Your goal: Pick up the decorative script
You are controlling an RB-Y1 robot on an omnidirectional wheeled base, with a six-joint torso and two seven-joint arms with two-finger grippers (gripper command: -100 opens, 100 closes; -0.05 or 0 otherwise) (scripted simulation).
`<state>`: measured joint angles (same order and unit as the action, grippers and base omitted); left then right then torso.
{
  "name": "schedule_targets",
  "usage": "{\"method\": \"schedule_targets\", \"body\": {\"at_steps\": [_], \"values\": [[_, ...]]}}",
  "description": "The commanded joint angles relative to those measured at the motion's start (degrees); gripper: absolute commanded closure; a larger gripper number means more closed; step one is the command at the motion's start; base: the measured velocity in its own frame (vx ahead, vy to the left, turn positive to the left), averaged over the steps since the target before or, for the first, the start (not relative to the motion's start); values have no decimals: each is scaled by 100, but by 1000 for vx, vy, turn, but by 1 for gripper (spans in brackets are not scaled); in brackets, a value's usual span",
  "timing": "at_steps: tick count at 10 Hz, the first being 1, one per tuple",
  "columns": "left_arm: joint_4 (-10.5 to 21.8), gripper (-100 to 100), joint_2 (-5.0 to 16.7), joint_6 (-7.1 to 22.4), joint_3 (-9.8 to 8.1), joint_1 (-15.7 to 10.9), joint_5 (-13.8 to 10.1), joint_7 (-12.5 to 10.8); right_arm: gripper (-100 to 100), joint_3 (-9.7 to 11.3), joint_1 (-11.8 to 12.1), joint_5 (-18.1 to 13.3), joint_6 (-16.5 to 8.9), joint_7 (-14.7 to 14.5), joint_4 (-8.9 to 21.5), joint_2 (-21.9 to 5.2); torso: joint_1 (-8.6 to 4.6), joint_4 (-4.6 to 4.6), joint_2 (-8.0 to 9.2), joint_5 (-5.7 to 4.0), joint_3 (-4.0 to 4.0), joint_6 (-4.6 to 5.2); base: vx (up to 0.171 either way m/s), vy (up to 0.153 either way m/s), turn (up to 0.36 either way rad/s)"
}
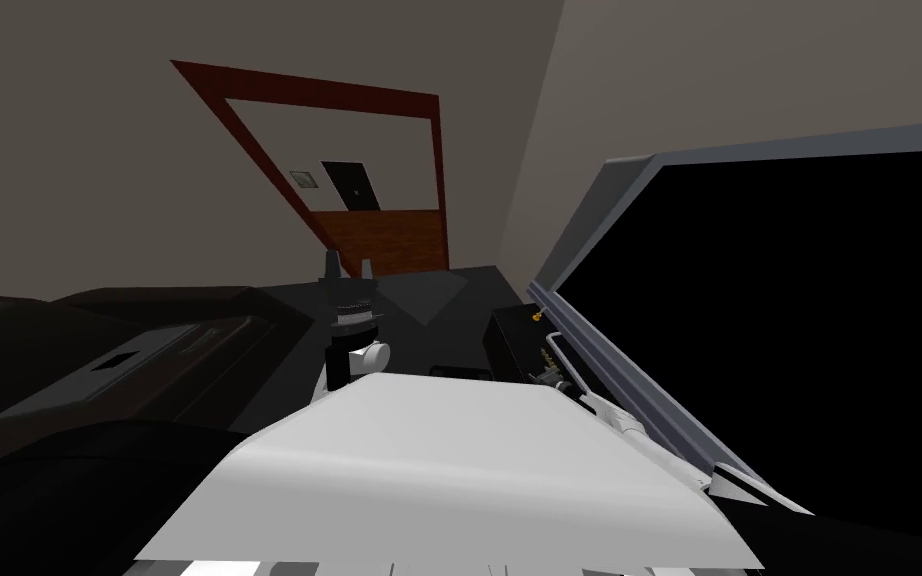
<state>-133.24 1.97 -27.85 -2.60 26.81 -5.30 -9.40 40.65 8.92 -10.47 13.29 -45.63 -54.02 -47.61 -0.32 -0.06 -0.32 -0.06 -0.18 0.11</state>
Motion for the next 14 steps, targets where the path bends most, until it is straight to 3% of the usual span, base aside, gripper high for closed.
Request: {"method": "schedule_targets", "body": {"at_steps": [1,7,8,9,10,13,14], "values": [[0,0,0,0,0,0,0,0,-100,88,-49,-54,-106,-141,222,-108,0,0,0,0,0,0,65,-92,150],[0,0,0,0,0,0,0,0,-100,299,-217,-168,-291,-391,768,-281,13,2,9,1,5,2,39,-54,82],[0,0,0,0,0,0,0,0,-100,259,-227,-161,-193,-373,833,-219,12,2,9,2,5,0,18,-30,28],[0,0,-1,0,0,0,0,0,0,259,-234,-165,-176,-391,864,-218,22,3,16,2,8,3,4,-6,-3],[0,0,-1,0,0,0,0,0,-100,209,-286,-221,-256,-420,949,-50,30,4,22,4,12,3,-6,-32,40],[0,0,-1,0,0,-1,0,0,-100,108,-392,-334,-411,-484,1126,289,23,7,32,2,18,1,-21,-39,82],[0,0,-1,0,1,-1,0,0,-100,154,-373,-303,-390,-441,1053,189,25,7,34,3,19,1,-9,-9,29]]}}
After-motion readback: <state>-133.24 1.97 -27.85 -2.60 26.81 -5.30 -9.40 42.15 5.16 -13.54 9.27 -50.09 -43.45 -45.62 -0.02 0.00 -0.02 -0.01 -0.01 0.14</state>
